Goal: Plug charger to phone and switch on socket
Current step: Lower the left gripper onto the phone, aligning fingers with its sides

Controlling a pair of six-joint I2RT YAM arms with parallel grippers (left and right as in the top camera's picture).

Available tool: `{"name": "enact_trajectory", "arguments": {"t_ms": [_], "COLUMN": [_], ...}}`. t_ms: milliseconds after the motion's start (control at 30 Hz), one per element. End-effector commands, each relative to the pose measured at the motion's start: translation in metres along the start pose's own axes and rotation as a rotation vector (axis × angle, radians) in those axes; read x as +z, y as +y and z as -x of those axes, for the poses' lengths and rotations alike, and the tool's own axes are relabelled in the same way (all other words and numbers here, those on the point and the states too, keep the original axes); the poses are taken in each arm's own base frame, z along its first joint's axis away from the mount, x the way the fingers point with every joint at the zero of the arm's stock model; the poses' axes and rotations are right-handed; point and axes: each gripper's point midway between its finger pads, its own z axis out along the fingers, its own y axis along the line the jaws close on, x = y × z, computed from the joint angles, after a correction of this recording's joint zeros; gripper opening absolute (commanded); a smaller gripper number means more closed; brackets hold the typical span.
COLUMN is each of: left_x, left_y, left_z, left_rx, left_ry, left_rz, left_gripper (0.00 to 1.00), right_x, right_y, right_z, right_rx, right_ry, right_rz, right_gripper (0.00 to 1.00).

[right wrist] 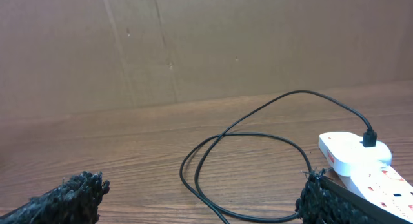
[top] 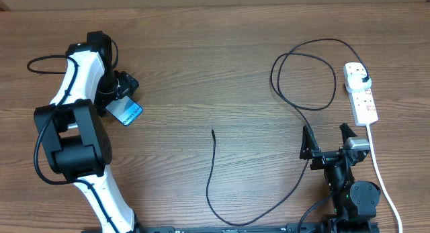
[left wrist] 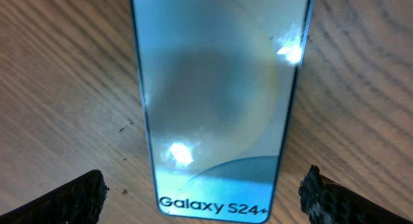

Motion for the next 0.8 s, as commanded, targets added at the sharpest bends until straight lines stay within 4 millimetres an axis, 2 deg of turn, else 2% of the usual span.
{"name": "enact_trajectory", "arguments": {"t_ms": [0, 300, 767], "left_x": [0.0054, 0.0099, 0.0108], "left_y": [-0.0048, -0.0144, -0.0109], "left_z": [-0.0010, -0.0013, -0.0040], "left_rx": [-0.016, -0.016, 0.016], "left_ry": [0.015, 0.031, 0.041], "left_rz": [-0.023, -0.064, -0.049], "left_gripper": [0.99, 0.99, 1.00], "right_x": [0.0000, 0.0000, 0.0000], "right_y": [-0.0008, -0.0009, -0.0010], "right_z": [-0.0015, -0.0015, -0.0015], "right_rx": [-0.005, -0.005, -0.005], "right_ry": [-0.005, -0.005, -0.005], "right_rz": [-0.005, -0.005, -0.005], "right_gripper": [1.00, 1.00, 1.00]}}
